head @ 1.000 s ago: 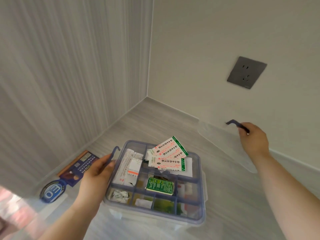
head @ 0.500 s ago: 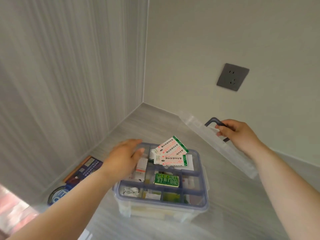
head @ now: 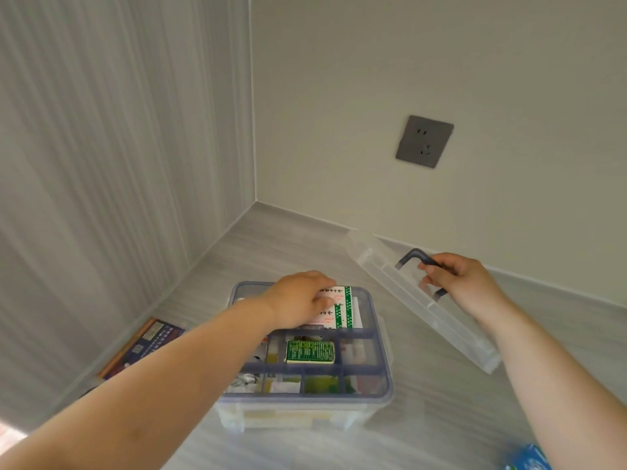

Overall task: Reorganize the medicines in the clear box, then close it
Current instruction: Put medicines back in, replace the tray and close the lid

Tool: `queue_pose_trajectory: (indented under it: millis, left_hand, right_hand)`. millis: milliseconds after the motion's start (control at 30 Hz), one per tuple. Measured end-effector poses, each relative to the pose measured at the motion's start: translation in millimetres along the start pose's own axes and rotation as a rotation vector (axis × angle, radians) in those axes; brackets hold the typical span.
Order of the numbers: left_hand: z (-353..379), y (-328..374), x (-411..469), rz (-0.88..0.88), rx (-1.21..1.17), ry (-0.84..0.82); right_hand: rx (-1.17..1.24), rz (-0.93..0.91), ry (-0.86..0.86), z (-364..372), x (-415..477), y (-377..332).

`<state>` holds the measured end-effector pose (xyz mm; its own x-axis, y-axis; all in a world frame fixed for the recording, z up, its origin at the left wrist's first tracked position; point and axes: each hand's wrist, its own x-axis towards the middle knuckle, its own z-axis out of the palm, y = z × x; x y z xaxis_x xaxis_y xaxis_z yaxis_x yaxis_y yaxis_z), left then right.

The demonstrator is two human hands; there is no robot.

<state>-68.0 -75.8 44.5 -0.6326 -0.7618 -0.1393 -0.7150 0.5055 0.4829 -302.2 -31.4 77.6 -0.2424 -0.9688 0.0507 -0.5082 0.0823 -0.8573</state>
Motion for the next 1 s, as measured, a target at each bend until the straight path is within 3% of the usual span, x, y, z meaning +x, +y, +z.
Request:
queue_pose_trajectory:
  millis: [133,200,367,467,567,633,733,1000]
  left_hand:
    - [4,-1,-3,-0.006,0.042,0.043]
    - [4,-3,-7,-0.042,-0.046,0.127]
    - [-3,-38,-52,-0.229,-0.426,0.632]
    - [4,-70,-89,-0.490,-0.652,0.813]
    - [23,-86,-113,-0.755,-1.016,0.721]
    - [36,-85,-122,-0.804,-1.232,0.601]
    - [46,-81,-128,-0.782,-1.480,0.587]
    - [43,-72,-126,-0.704,-1.543,0.511]
  right_hand:
    - [-0.007,-0.010,-0.016,1,-2,-3]
    - [-0.009,-0.050,-0.033,4,-3,-10]
    - [-0.162,-0.255,-0.177,29,-10,-39]
    - [-0.243,-0.343,-0.308,58,-19,-51]
    - [-0.344,-0.411,-0.397,84,-28,-57]
    - [-0.404,-0.439,-0.422,98,-34,-58]
    - [-0.434,-0.451,-0.434,110,-42,-55]
    - [-0.476,-0.508,-0.382,115,-51,-48]
